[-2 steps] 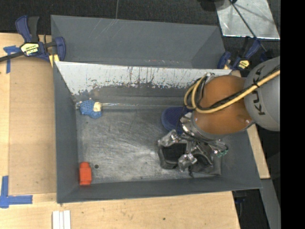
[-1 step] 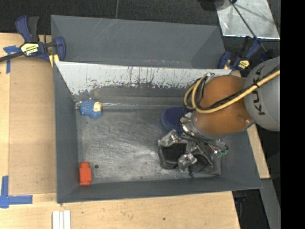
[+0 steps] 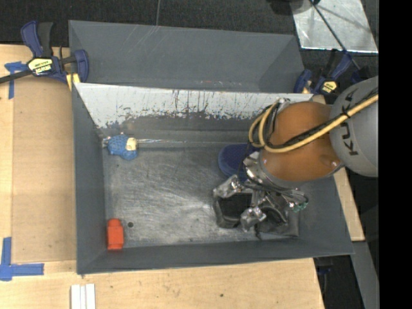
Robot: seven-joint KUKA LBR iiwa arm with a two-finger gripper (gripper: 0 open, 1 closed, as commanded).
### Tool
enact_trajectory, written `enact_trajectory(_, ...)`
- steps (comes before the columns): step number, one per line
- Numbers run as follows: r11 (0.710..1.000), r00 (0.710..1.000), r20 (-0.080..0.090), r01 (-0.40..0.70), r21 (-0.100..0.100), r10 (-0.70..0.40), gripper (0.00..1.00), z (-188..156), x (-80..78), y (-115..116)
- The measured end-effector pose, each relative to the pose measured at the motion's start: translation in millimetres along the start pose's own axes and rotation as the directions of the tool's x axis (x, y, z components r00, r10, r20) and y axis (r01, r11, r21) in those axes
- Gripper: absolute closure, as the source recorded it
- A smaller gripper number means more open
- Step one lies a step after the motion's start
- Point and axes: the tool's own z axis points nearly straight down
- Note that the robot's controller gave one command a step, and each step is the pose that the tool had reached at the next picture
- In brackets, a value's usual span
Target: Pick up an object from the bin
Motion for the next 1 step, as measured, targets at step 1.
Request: enact_trajectory(1, 0.906, 0.906, 0.004, 0.423, 0.006, -0.423, 1.0, 4.2, -5.8, 1.4)
